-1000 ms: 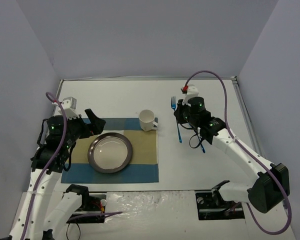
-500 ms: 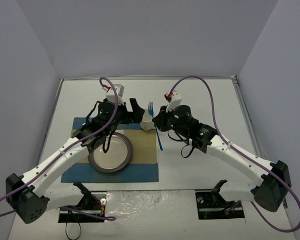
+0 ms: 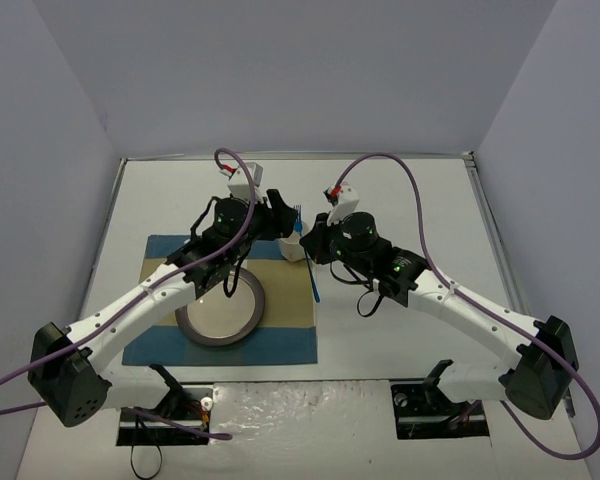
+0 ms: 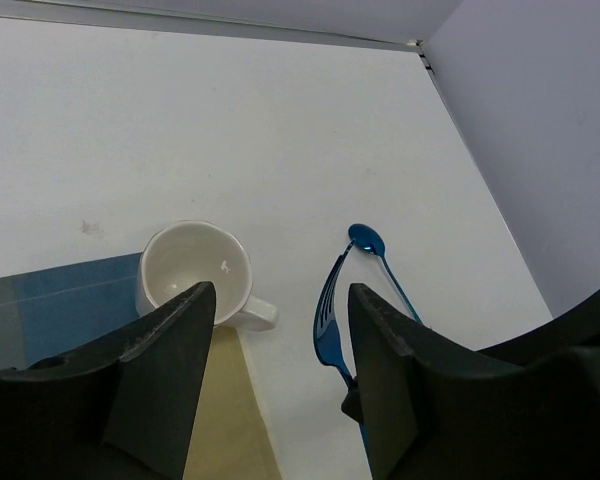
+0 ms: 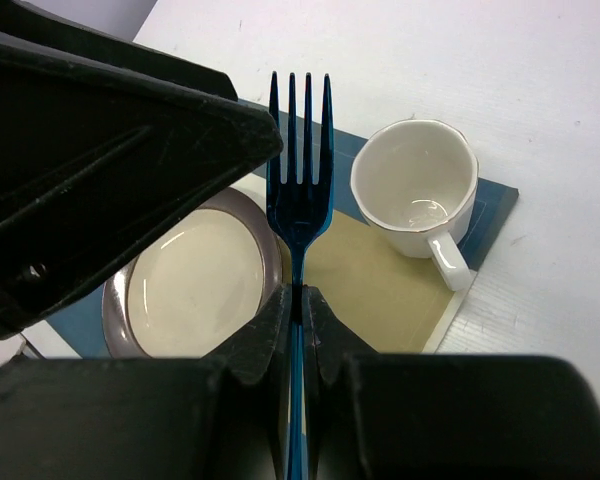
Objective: Set the dinner table for one person
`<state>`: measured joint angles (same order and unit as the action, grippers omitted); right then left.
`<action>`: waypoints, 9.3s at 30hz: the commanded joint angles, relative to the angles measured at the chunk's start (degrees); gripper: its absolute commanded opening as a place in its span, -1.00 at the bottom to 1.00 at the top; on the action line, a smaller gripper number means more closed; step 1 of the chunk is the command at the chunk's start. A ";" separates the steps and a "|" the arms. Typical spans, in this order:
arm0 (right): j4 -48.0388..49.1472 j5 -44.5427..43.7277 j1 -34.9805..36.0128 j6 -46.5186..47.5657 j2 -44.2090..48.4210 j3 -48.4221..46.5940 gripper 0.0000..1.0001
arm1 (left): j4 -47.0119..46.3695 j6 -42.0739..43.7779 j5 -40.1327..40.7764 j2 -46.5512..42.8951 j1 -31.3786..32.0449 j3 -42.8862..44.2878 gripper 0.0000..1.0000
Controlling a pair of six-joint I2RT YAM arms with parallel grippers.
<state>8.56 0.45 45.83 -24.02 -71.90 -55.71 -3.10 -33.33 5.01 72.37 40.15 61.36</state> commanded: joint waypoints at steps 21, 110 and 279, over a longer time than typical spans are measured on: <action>6.10 -1.94 1.19 -0.59 -1.46 -0.07 -1.00 | -5.17 0.32 -3.93 2.04 0.37 4.06 -0.42; 0.35 10.19 -6.45 10.66 22.19 14.40 0.90 | 35.80 76.84 -50.41 13.77 -58.87 1.23 -1.00; -3.70 -22.03 -22.02 23.34 -28.08 -4.53 -1.00 | 27.69 24.54 -6.33 -28.06 -36.54 -11.89 0.94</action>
<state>4.39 -35.44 25.05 3.47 -108.31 -60.54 27.20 -9.42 -1.43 43.89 3.49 48.93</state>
